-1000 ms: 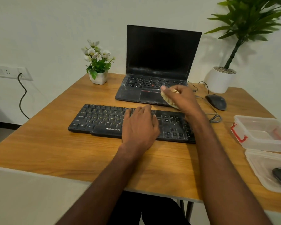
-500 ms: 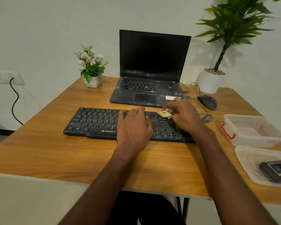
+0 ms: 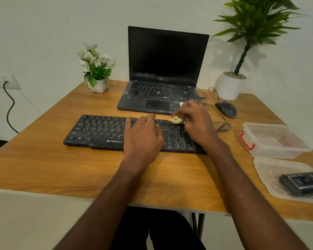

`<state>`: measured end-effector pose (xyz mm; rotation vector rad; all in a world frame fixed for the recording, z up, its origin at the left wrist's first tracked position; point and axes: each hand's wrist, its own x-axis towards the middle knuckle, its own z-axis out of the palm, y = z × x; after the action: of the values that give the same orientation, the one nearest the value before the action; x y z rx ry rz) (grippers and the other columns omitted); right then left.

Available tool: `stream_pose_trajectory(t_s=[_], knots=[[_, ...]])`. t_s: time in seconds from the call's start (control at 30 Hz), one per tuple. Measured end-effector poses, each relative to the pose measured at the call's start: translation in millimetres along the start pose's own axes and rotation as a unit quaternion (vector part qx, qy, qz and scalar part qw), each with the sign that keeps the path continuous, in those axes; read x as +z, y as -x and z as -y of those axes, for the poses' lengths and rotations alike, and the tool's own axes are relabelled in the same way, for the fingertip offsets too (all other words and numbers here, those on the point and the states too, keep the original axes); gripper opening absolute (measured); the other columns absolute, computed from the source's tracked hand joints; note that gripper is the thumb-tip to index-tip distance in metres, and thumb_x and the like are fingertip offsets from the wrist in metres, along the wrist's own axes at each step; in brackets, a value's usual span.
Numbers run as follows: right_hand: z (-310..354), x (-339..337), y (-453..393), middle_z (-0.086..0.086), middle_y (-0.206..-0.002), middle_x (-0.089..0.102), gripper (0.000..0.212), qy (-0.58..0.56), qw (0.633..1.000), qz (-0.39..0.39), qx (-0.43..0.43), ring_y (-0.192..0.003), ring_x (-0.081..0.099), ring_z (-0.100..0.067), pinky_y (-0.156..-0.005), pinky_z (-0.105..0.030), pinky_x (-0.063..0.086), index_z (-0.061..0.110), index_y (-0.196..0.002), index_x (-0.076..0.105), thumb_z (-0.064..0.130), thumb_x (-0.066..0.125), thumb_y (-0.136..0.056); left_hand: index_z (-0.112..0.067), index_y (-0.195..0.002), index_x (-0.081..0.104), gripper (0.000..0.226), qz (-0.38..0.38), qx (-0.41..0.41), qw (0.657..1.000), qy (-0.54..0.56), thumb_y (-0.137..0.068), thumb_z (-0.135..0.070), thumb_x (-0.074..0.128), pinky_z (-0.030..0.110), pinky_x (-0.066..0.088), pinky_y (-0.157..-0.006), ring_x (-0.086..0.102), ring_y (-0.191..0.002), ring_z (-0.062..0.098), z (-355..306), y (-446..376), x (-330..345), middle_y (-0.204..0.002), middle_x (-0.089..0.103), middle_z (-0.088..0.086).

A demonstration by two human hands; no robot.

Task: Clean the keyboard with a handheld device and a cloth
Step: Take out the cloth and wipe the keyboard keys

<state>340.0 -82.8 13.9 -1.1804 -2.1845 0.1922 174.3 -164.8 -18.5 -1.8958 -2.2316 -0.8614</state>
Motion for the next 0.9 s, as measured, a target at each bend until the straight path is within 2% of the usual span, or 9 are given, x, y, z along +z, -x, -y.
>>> stream_pose_trajectory(t_s=[0.07,0.13,0.27,0.37,0.5,0.63,0.73,0.8,0.9], knots=[[2,0,4,0.013,-0.101,0.057,0.036,-0.004,0.999,0.037,-0.037,-0.100,0.048,-0.014,-0.081,-0.034,0.042,0.032,-0.098,0.077,-0.001,0.064,-0.090,-0.022,-0.135,0.056,0.032,0.000,0.001,1.000,-0.001,-0.110,-0.035,0.041,0.054,0.019,-0.130,0.065,-0.120,0.015,-1,0,-1,-0.120,0.072,-0.003],[-5,-6,3,0.011,-0.098,0.058,0.034,0.011,0.999,0.048,-0.010,-0.099,0.048,-0.015,-0.078,-0.034,0.041,0.031,-0.090,0.077,-0.001,0.067,-0.087,-0.022,-0.137,0.055,0.033,0.005,0.001,1.000,-0.003,-0.110,-0.035,0.041,0.053,0.017,-0.131,0.065,-0.120,0.014,-1,0,-1,-0.120,0.072,-0.003],[-19,-15,1,0.008,-0.087,0.057,0.029,0.052,0.996,-0.008,0.073,-0.096,0.051,-0.021,-0.076,-0.038,0.044,0.037,-0.075,0.071,0.010,0.076,-0.081,-0.022,-0.137,0.055,0.033,0.006,0.002,1.000,0.002,-0.111,-0.035,0.041,0.053,0.015,-0.131,0.065,-0.118,0.013,0,0,-3,-0.117,0.071,-0.004],[-12,-8,2,0.008,-0.092,0.059,0.026,0.045,0.996,-0.033,0.065,-0.096,0.052,-0.019,-0.077,-0.038,0.046,0.035,-0.088,0.076,0.009,0.074,-0.084,-0.022,-0.134,0.056,0.031,0.004,-0.001,1.000,0.001,-0.110,-0.034,0.041,0.053,0.016,-0.131,0.065,-0.116,0.014,-1,0,-2,-0.115,0.071,-0.004],[-10,-10,5,0.007,-0.109,0.072,0.034,-0.084,0.995,0.029,0.037,-0.100,0.063,-0.009,-0.083,-0.036,0.054,0.035,-0.098,0.076,0.002,0.070,-0.090,-0.022,-0.136,0.056,0.032,-0.001,-0.006,1.000,0.000,-0.110,-0.033,0.041,0.053,0.014,-0.131,0.066,-0.115,0.014,-1,0,-2,-0.113,0.072,-0.004],[-21,-20,4,-0.001,-0.115,0.074,0.028,-0.007,0.986,-0.059,0.153,-0.097,0.064,-0.015,-0.081,-0.041,0.057,0.033,-0.096,0.078,0.006,0.071,-0.092,-0.021,-0.137,0.056,0.032,-0.002,-0.010,1.000,0.005,-0.110,-0.030,0.043,0.052,0.010,-0.133,0.067,-0.113,0.014,0,0,-3,-0.111,0.072,-0.004],[-22,-18,5,0.004,-0.110,0.075,0.027,0.029,0.983,-0.120,0.139,-0.100,0.065,-0.016,-0.084,-0.041,0.056,0.031,-0.098,0.078,0.007,0.073,-0.089,-0.021,-0.139,0.056,0.032,0.000,-0.006,1.000,0.006,-0.110,-0.030,0.044,0.052,0.011,-0.133,0.067,-0.115,0.014,0,0,-3,-0.114,0.073,-0.003],[-19,-16,5,0.007,-0.108,0.075,0.027,-0.021,0.987,-0.126,0.099,-0.098,0.064,-0.009,-0.085,-0.035,0.054,0.030,-0.099,0.078,0.006,0.073,-0.089,-0.021,-0.138,0.056,0.032,0.002,-0.001,1.000,0.006,-0.110,-0.030,0.044,0.051,0.012,-0.133,0.067,-0.115,0.014,0,0,-3,-0.114,0.073,-0.003],[-9,-11,5,0.007,-0.111,0.074,0.027,-0.108,0.990,-0.034,0.089,-0.093,0.060,0.004,-0.079,-0.021,0.050,0.030,-0.101,0.079,0.006,0.072,-0.091,-0.021,-0.136,0.056,0.030,-0.002,0.003,1.000,-0.005,-0.109,-0.030,0.044,0.051,0.014,-0.132,0.067,-0.115,0.015,0,0,-2,-0.114,0.073,-0.003]])
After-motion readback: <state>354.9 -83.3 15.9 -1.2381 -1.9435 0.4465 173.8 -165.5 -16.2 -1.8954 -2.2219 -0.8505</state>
